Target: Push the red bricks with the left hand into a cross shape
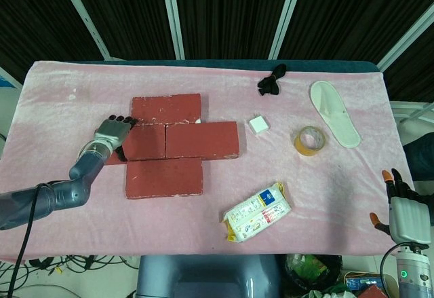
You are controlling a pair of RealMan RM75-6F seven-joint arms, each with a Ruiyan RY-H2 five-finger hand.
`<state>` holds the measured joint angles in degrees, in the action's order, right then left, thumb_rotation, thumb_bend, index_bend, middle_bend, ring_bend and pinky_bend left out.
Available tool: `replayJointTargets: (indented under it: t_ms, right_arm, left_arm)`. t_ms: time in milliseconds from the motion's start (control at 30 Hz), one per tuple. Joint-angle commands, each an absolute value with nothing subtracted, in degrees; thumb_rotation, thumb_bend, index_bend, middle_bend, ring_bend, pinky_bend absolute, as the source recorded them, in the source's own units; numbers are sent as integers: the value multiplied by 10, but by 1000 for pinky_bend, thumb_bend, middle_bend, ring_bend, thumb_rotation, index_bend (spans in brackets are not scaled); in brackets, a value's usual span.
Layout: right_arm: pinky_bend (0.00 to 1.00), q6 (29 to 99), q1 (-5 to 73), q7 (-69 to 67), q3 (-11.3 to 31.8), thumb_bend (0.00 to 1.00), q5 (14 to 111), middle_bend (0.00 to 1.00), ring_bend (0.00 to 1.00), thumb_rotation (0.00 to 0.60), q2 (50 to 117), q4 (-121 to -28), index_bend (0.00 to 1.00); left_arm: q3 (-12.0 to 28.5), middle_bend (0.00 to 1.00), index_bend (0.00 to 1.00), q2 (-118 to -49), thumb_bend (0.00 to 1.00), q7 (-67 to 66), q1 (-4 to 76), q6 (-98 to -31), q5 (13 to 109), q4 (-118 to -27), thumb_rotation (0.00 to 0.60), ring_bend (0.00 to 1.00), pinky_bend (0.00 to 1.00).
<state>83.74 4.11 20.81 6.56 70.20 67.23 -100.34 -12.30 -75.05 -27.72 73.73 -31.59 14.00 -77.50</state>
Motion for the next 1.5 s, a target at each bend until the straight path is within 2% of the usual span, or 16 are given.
replayJointTargets:
  t_ms: [33, 267, 433, 600, 767, 900, 1167, 1300, 1500]
  right_arm:
    - [242, 838, 41, 208, 66, 153, 702, 10, 152, 600, 672, -1003, 77]
    - [242, 837, 41, 207, 65, 152, 702, 10, 152, 600, 672, -1003, 77]
    - [242, 839, 41, 209, 64, 152, 704, 9, 151, 600, 672, -1002, 77]
    - [242, 841, 41, 212, 63, 153, 708, 10, 151, 600, 673, -1000, 77]
    - [242, 846, 41, 214, 65, 153, 712, 10, 152, 600, 675, -998, 77]
    - [242, 850, 40, 214, 64, 153, 718, 10, 151, 600, 676, -996, 77]
    - [242, 856, 40, 204, 63, 153, 732, 10, 151, 600, 677, -990, 77]
    - [238, 856, 40, 198, 60, 153, 742, 9, 151, 600, 676, -987, 77]
    - [232, 858, 42, 181, 53, 153, 773, 9, 151, 600, 673, -981, 77]
  left_arm:
    - [-121, 31, 0, -745, 0, -273, 738, -317, 144, -783, 600, 0, 0]
    - [-103, 34, 0, -703, 0, -252, 726, -362, 176, -829, 600, 0, 0]
    - [-76, 37, 0, -646, 0, -204, 682, -426, 268, -889, 600, 0, 0]
    - [-79, 36, 0, -556, 0, -118, 581, -534, 446, -984, 600, 0, 0]
    - [-119, 34, 0, -515, 0, -44, 462, -669, 616, -1009, 600, 0, 0]
    - [-149, 32, 0, -520, 0, 4, 366, -778, 701, -990, 600, 0, 0]
    - [-164, 26, 0, -585, 0, 58, 237, -891, 743, -913, 600, 0, 0]
    - [-161, 19, 0, -613, 0, 84, 196, -923, 767, -876, 600, 0, 0]
    - [-146, 18, 0, -620, 0, 90, 176, -918, 772, -857, 600, 0, 0]
